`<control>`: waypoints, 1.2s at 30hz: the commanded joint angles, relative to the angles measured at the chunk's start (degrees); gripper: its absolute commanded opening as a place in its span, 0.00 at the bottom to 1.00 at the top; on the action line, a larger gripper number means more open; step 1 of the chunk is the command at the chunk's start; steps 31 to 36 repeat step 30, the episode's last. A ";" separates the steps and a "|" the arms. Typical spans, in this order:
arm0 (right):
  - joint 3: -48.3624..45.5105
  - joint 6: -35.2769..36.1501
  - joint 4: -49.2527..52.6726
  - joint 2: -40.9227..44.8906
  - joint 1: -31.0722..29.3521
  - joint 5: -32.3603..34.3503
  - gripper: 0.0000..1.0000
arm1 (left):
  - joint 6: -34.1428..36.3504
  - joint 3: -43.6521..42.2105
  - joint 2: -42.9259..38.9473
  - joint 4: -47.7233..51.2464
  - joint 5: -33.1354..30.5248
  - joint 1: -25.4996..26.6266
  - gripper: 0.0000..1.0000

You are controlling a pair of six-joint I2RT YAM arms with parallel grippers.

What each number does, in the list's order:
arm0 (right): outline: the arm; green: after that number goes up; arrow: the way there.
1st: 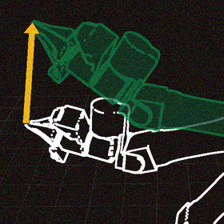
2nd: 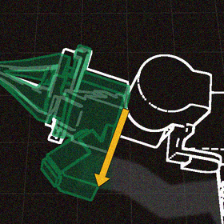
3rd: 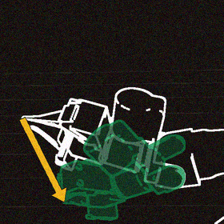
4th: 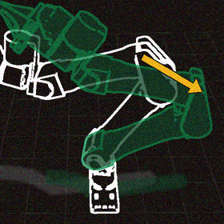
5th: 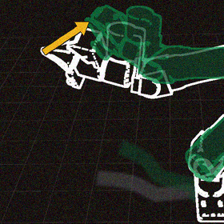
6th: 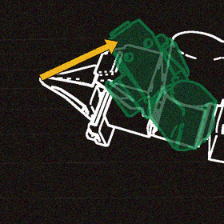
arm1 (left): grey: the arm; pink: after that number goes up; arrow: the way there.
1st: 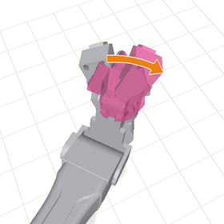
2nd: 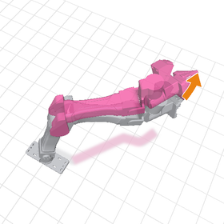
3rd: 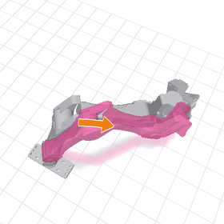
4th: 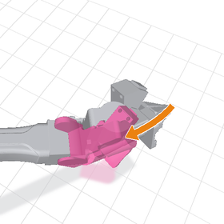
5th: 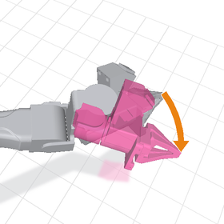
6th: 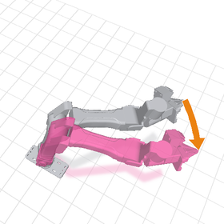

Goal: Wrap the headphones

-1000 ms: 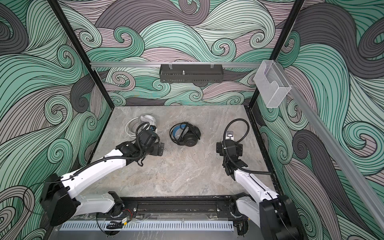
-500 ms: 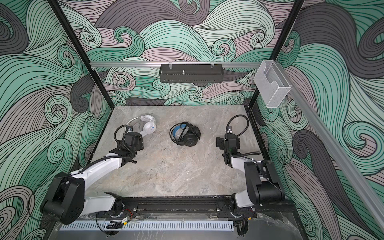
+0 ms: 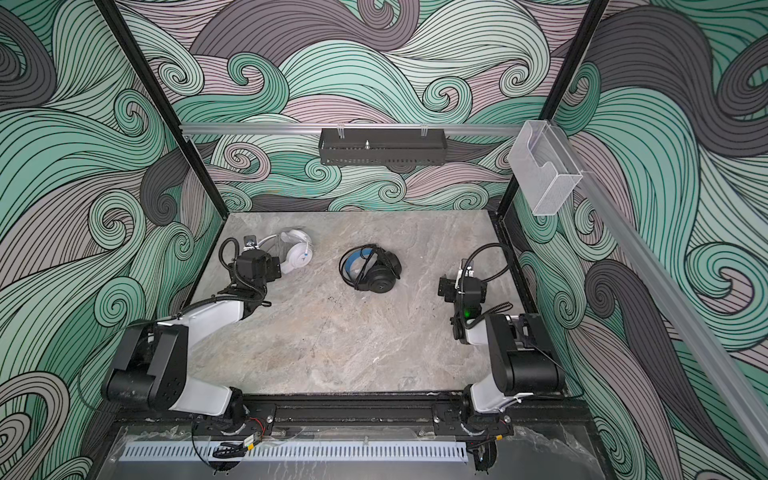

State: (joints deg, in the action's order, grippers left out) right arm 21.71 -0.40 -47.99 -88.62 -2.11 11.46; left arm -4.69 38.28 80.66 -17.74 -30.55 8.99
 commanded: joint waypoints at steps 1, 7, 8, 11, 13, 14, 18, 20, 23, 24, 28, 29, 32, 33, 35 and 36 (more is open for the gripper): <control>0.56 0.43 -2.28 0.29 -0.87 0.37 1.00 | 1.72 -3.29 -2.34 -0.49 0.48 -1.10 0.99; 0.30 0.40 -2.60 0.55 -0.88 0.23 1.00 | 2.30 -8.31 4.62 -14.74 6.03 -5.65 0.98; 0.35 0.40 -2.64 0.47 -0.88 0.23 0.99 | 0.93 -9.04 4.75 -15.35 6.59 -6.60 0.99; 0.34 0.40 -2.71 0.51 -0.88 0.22 1.00 | -0.66 -11.95 5.11 -19.97 10.29 -8.69 0.99; 0.35 0.40 -2.60 0.51 -0.92 0.21 1.00 | 0.29 -13.12 7.51 -25.03 10.58 -8.97 0.99; 0.34 0.40 -2.59 0.45 -0.88 0.23 1.00 | 0.24 -12.98 7.77 -25.27 10.97 -9.16 0.99; 0.34 0.57 -2.56 0.52 -1.01 0.30 1.00 | -0.87 -12.35 6.78 -22.21 11.52 -9.52 0.99; 0.35 0.58 -2.59 0.47 -1.01 0.30 1.00 | -0.94 -12.27 6.81 -21.98 11.50 -9.52 0.99; 0.43 0.67 -2.56 0.35 -1.14 0.49 0.99 | -1.02 -12.10 6.78 -21.73 11.56 -9.60 0.99; 0.56 0.67 -2.34 0.24 -1.10 0.39 1.00 | -1.02 -12.14 6.74 -21.57 11.64 -9.58 0.99; 0.80 0.56 -2.26 0.16 -1.05 0.36 1.00 | -1.00 -12.22 6.62 -21.66 11.63 -9.52 0.99; 0.63 0.58 -2.25 0.38 -1.06 0.27 1.00 | -0.98 -12.32 6.59 -21.68 11.65 -9.52 0.99; 0.40 0.61 -2.33 0.50 -1.01 0.30 1.00 | -1.02 -12.38 6.59 -21.81 11.59 -9.52 0.99; 0.40 0.61 -2.33 0.50 -1.01 0.30 1.00 | -1.02 -12.38 6.59 -21.81 11.59 -9.52 0.99; 0.40 0.61 -2.33 0.50 -1.01 0.30 1.00 | -1.02 -12.38 6.59 -21.81 11.59 -9.52 0.99; 0.40 0.61 -2.33 0.50 -1.01 0.30 1.00 | -1.02 -12.38 6.59 -21.81 11.59 -9.52 0.99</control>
